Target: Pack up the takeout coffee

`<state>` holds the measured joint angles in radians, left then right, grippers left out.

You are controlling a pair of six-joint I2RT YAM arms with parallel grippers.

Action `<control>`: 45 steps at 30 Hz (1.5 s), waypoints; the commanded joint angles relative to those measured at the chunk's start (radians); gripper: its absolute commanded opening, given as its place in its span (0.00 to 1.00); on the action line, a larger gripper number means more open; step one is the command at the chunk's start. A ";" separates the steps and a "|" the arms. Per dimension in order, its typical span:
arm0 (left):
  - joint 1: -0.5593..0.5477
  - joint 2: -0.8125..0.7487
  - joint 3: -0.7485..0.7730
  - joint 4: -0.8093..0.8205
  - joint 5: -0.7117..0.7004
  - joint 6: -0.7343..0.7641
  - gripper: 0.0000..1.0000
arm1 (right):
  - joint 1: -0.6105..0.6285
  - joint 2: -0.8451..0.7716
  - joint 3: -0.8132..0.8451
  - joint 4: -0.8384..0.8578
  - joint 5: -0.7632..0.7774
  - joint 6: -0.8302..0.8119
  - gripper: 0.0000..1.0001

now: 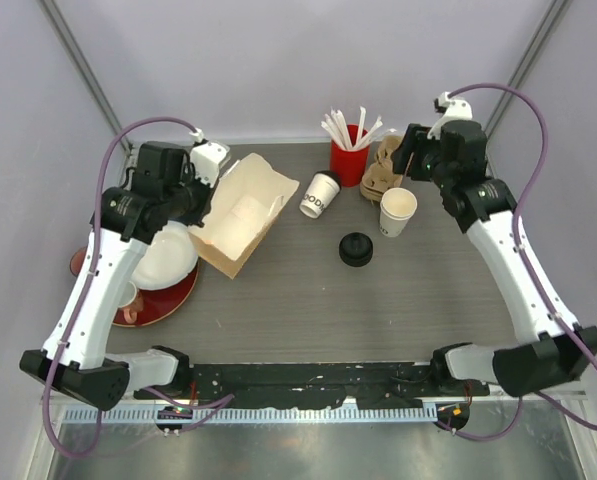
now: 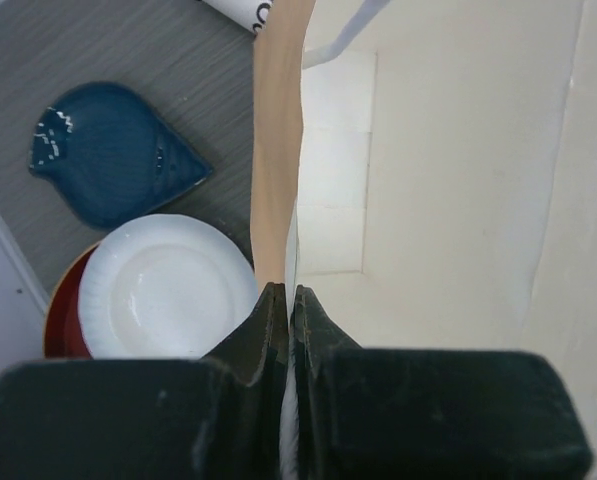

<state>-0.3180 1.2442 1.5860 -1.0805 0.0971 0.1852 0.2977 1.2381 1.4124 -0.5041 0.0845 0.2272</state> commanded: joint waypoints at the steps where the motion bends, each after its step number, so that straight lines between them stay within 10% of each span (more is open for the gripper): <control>1: -0.047 -0.012 0.002 0.149 -0.163 0.092 0.00 | -0.158 0.135 0.057 0.125 -0.063 0.067 0.60; 23: -0.197 0.031 -0.121 0.079 -0.287 0.208 0.00 | -0.318 1.054 0.747 0.029 -0.092 0.126 0.51; 35: -0.191 0.113 -0.008 -0.008 -0.274 0.093 0.00 | -0.292 0.799 0.542 0.130 0.027 0.031 0.59; 45: 0.031 0.152 0.105 -0.101 -0.012 -0.041 0.00 | 0.032 0.575 0.329 0.292 0.136 0.040 0.70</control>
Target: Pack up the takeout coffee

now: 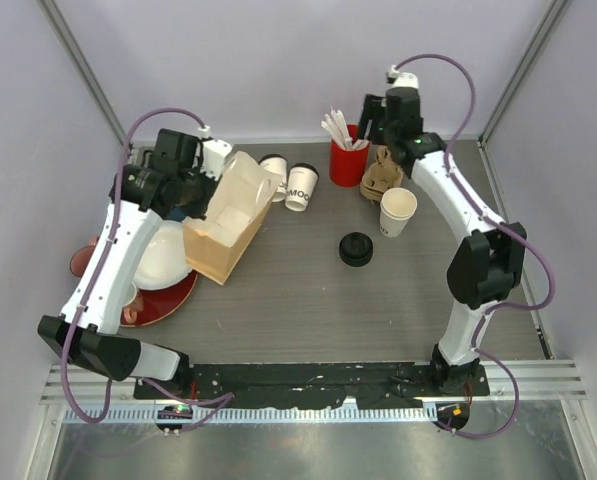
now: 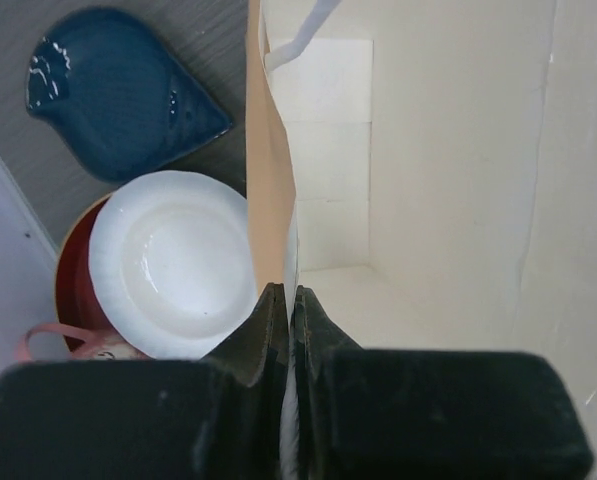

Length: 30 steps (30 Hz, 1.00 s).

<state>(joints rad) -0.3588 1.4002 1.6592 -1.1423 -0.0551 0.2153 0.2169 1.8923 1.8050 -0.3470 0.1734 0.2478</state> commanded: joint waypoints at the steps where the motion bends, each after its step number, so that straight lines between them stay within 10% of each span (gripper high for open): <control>1: 0.086 -0.009 0.028 -0.034 0.155 -0.085 0.00 | 0.154 -0.081 -0.067 0.163 0.052 0.024 0.72; 30: 0.348 -0.079 -0.162 0.073 0.396 -0.261 0.00 | 0.343 0.435 0.284 0.040 0.268 0.171 0.84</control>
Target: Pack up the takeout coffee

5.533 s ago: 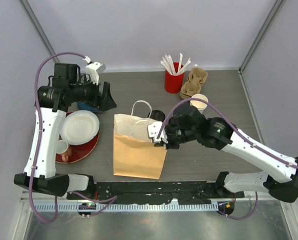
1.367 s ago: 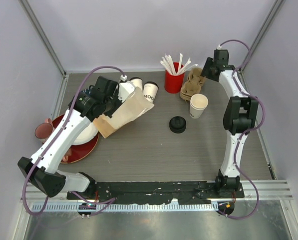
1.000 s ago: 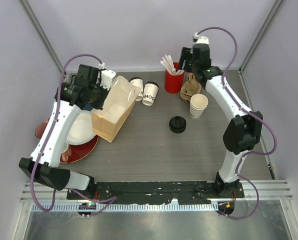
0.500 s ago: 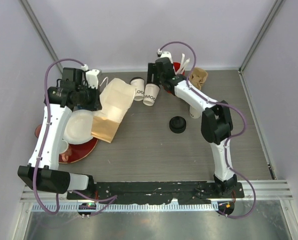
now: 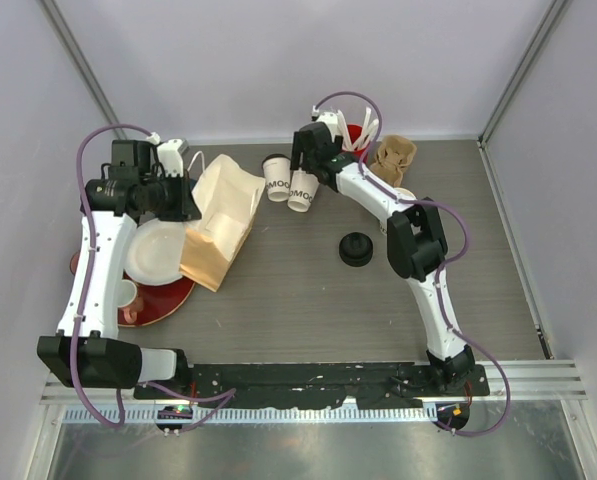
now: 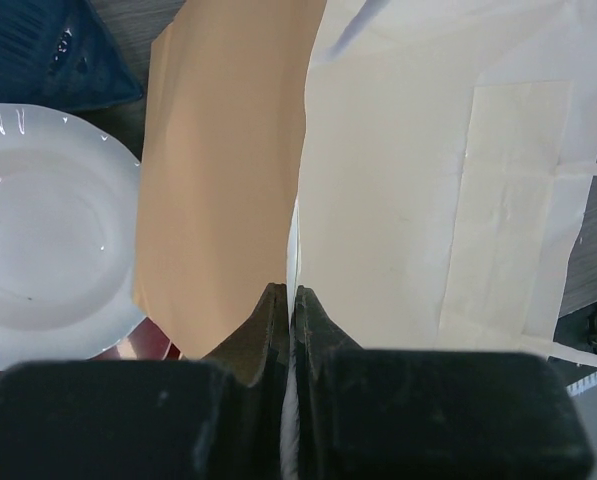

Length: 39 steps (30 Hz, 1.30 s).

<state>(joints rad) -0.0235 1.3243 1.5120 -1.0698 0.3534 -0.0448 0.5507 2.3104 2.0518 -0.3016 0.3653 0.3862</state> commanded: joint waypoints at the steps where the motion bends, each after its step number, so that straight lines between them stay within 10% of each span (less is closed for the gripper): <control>1: 0.013 -0.004 -0.013 0.002 -0.013 -0.003 0.00 | 0.014 0.020 0.036 -0.019 0.078 0.034 0.84; 20: 0.013 0.018 0.004 0.013 0.006 -0.004 0.00 | 0.049 0.012 -0.136 -0.014 0.061 0.051 0.92; 28: 0.013 0.033 0.022 0.019 0.010 -0.006 0.00 | 0.049 -0.069 -0.232 0.013 0.021 -0.023 0.77; 39: 0.013 0.023 0.092 -0.008 -0.027 0.006 0.50 | 0.048 -0.296 -0.482 0.194 -0.089 -0.119 0.62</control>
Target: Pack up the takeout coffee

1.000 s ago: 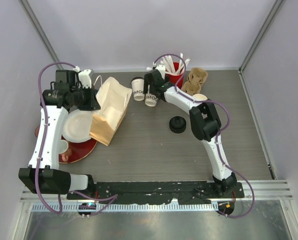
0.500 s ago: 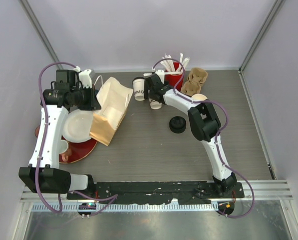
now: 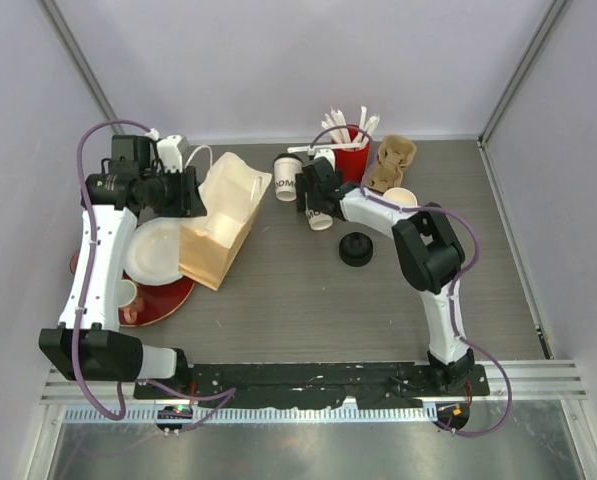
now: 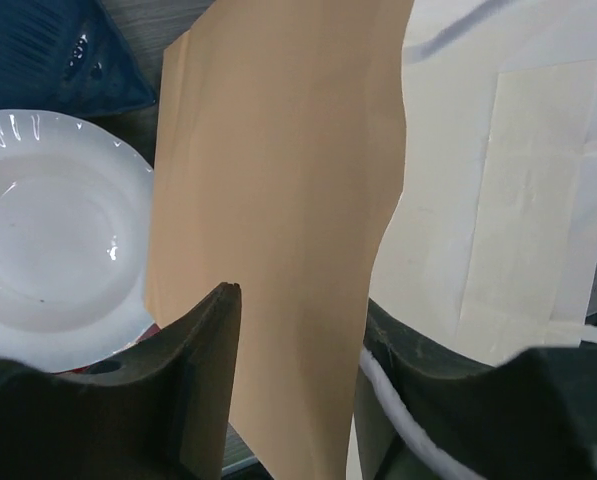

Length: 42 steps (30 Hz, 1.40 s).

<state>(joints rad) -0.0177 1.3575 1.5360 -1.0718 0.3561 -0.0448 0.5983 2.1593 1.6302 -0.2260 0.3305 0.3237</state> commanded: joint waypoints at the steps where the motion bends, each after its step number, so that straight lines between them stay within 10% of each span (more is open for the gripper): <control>1: 0.007 -0.014 0.087 -0.013 -0.029 0.008 0.52 | 0.000 -0.192 -0.085 0.144 -0.067 -0.069 0.62; 17: 0.007 -0.078 0.351 -0.060 0.148 -0.021 0.77 | 0.011 -0.829 -0.690 0.773 -0.435 -0.363 0.62; 30: -0.224 -0.028 0.437 -0.050 0.403 -0.115 1.00 | 0.018 -1.070 -0.782 0.732 -0.886 -0.453 0.63; 38: -0.381 0.040 0.461 -0.074 0.313 -0.072 1.00 | 0.034 -1.089 -0.823 0.767 -0.981 -0.390 0.63; 42: -0.381 0.058 0.432 -0.082 0.239 -0.079 0.62 | 0.035 -1.090 -0.837 0.787 -0.979 -0.373 0.62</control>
<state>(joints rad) -0.3992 1.4101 1.9724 -1.1458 0.6621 -0.1226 0.6273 1.0885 0.8009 0.4782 -0.6128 -0.0784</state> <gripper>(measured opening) 0.761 0.794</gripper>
